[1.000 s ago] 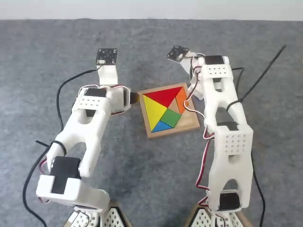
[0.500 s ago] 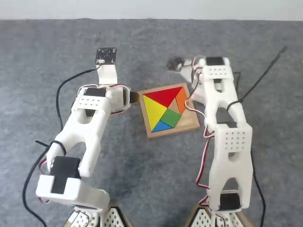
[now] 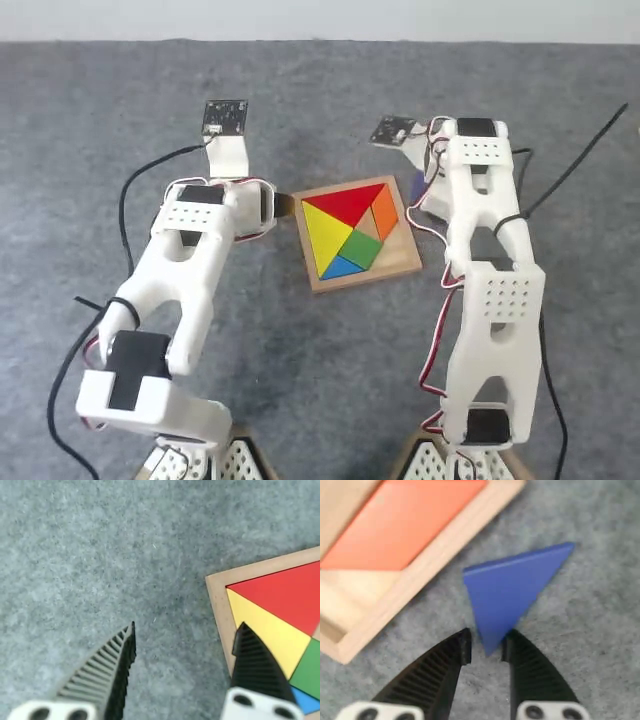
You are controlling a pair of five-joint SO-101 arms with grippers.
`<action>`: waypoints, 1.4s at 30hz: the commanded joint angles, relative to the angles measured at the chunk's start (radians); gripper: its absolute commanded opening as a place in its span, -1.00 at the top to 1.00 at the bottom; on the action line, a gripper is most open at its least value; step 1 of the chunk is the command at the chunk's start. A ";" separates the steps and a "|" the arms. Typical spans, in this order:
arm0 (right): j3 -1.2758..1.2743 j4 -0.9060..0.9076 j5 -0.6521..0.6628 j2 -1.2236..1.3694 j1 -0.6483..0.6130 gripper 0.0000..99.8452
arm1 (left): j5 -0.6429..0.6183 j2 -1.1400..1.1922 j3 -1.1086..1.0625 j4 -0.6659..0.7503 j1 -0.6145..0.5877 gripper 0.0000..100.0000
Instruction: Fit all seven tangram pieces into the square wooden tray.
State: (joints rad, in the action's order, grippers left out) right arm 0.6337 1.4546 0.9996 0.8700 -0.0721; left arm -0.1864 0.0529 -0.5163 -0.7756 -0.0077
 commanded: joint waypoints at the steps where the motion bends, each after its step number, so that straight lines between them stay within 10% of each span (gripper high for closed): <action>1: 0.000 0.019 -0.058 -0.024 0.002 0.69 | 0.011 -0.011 0.039 0.018 -0.011 0.41; 12: 0.008 -0.099 -0.532 -0.104 -0.087 0.58 | 0.011 -0.009 0.041 0.020 -0.011 0.41; 25: 0.017 -0.202 -0.663 -0.016 -0.116 0.27 | 0.012 -0.011 0.041 0.018 -0.011 0.41; 42: 0.084 -0.216 -1.178 -0.015 -0.170 0.28 | 0.012 -0.012 0.041 0.017 -0.011 0.41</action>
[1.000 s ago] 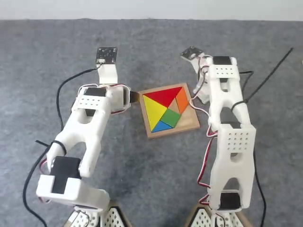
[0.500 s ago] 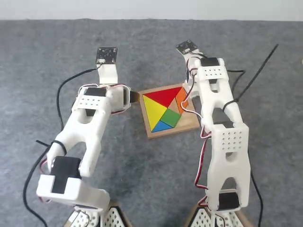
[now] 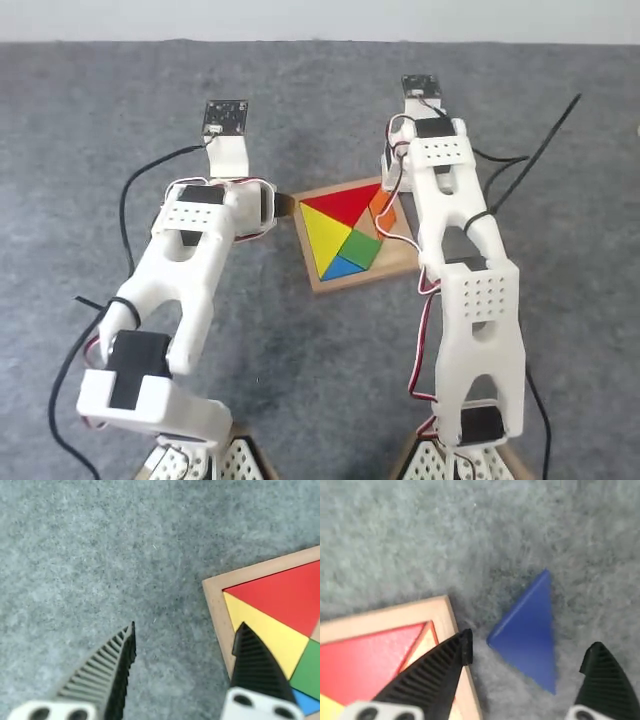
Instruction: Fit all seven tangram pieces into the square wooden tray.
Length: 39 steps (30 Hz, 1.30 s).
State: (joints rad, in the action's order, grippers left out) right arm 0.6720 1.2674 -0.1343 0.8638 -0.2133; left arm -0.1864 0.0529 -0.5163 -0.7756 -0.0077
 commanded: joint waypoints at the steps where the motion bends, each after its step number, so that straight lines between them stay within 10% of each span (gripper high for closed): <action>1: 0.051 -0.030 -0.063 0.004 -0.025 0.28 | 0.012 -0.012 0.041 0.017 -0.011 0.41; 13: 0.095 0.096 -0.058 0.067 -0.001 0.62 | 0.012 -0.012 0.039 0.017 -0.011 0.41; 29: 0.123 0.242 -0.021 -0.016 0.024 0.56 | 0.012 -0.006 0.041 0.020 -0.011 0.41; 39: 0.123 0.417 0.267 -0.246 0.033 0.56 | 0.012 -0.003 0.041 0.021 -0.011 0.41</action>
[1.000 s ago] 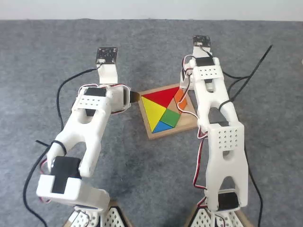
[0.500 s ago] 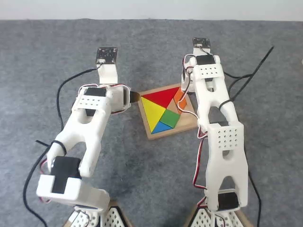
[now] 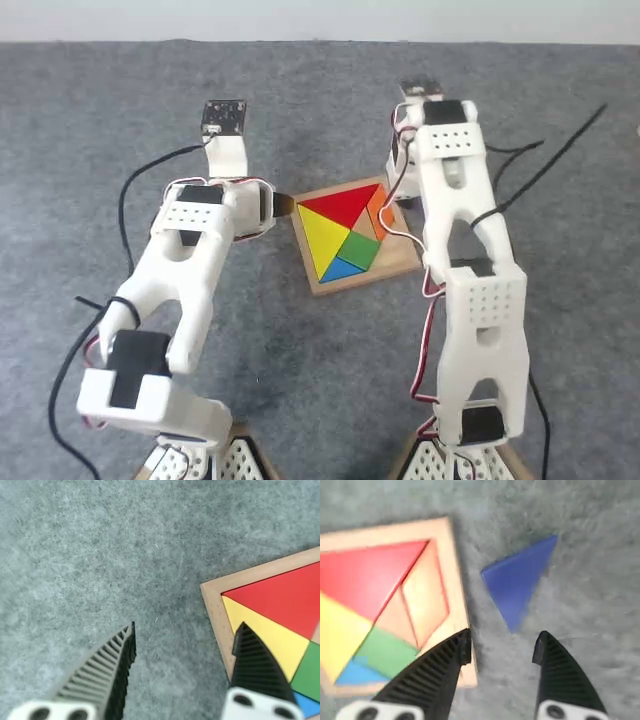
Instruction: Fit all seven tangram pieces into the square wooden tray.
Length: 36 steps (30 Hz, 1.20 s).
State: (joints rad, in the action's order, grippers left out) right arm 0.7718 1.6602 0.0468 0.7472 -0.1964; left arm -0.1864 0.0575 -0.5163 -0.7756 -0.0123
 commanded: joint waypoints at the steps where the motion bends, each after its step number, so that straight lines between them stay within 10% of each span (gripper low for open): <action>1: 0.023 0.021 0.107 -0.145 0.018 0.56 | 0.012 -0.008 0.041 0.021 -0.006 0.41; 13: 0.018 -0.246 -0.206 0.099 -0.001 0.37 | 0.014 -0.008 0.033 0.017 -0.006 0.41; 36: 0.046 -0.266 -0.209 0.205 0.007 0.43 | 0.014 -0.008 0.033 0.017 -0.006 0.41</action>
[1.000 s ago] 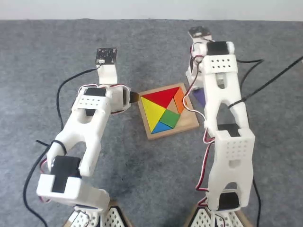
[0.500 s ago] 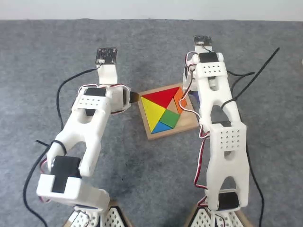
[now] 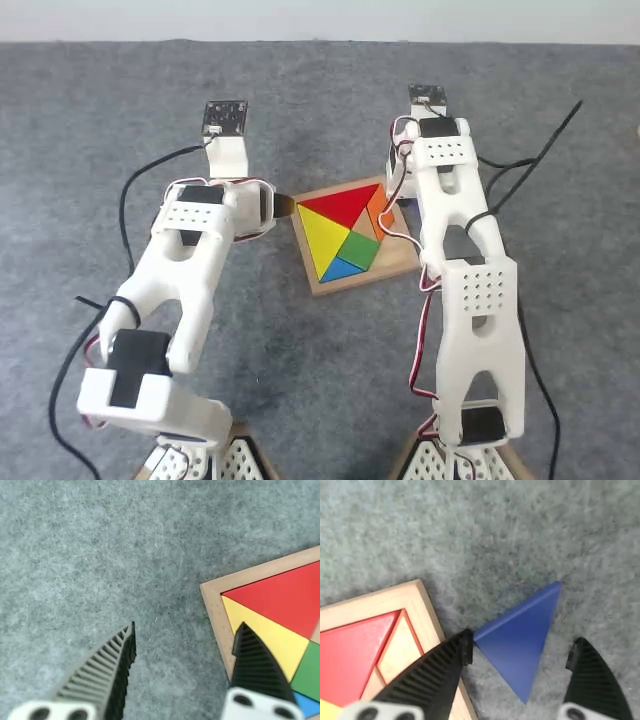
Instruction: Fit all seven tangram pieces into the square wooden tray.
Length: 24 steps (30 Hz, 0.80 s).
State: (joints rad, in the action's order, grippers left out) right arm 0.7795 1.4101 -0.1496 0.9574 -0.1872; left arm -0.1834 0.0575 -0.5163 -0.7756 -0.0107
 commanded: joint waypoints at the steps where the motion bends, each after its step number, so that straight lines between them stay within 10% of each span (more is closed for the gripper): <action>1: 0.040 -0.016 -0.015 -0.008 -0.007 0.44 | 0.011 -0.008 0.033 0.017 -0.008 0.41; 24: 0.127 0.081 -0.081 0.085 0.013 0.51 | 0.011 -0.008 0.033 0.015 -0.006 0.41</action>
State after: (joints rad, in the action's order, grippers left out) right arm 0.9037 1.4423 -0.2217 1.0342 -0.1811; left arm -0.1834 0.0575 -0.5163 -0.7756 -0.0107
